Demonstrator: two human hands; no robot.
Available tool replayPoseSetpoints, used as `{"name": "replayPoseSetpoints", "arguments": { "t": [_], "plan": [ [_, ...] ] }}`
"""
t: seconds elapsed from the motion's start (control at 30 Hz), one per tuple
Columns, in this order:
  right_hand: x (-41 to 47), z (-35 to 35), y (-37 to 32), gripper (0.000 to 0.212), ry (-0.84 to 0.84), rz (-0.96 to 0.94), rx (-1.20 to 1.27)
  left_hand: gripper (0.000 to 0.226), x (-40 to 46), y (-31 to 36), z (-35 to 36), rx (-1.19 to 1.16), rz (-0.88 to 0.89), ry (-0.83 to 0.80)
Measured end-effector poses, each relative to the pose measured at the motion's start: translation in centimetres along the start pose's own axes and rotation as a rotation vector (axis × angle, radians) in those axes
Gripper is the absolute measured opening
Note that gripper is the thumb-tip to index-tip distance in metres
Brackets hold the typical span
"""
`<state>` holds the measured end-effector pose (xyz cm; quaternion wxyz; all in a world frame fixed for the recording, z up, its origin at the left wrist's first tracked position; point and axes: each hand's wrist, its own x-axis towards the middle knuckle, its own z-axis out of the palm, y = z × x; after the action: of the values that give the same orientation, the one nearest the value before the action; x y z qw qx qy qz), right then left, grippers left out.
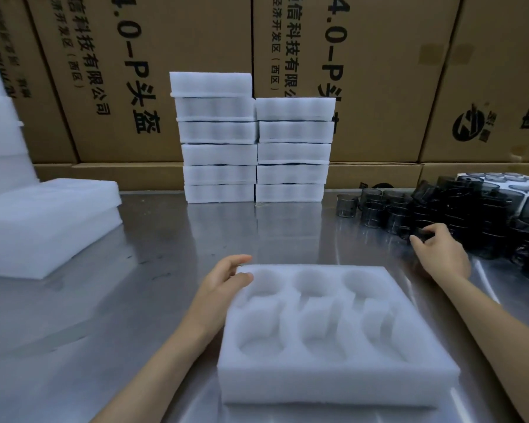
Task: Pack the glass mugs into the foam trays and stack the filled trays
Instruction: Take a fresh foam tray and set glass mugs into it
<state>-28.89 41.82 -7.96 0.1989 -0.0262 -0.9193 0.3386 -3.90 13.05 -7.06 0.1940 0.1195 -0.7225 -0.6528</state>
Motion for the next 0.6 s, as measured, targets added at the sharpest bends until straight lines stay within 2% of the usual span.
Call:
{"name": "replayPoseSetpoints", "arguments": {
  "t": [0.27, 0.47, 0.53, 0.6],
  "plan": [
    [-4.5, -2.6, 0.4, 0.018, 0.017, -0.067, 0.105, 0.027, -0.2, 0.4, -0.3, 0.042, 0.021, 0.022],
    [-8.9, -4.4, -0.5, 0.008, 0.015, -0.078, 0.211, 0.018, -0.7, 0.6, -0.5, -0.002, 0.045, 0.031],
    [-10.0, -4.7, -1.0, 0.009, 0.008, -0.060, 0.281, 0.016, -0.9, 0.6, -0.6, -0.028, 0.041, 0.034],
    [-10.7, -5.3, -1.9, 0.017, 0.108, -0.026, 0.372, 0.016, -1.0, 0.5, -0.7, -0.046, 0.040, 0.042]
  ]
}}
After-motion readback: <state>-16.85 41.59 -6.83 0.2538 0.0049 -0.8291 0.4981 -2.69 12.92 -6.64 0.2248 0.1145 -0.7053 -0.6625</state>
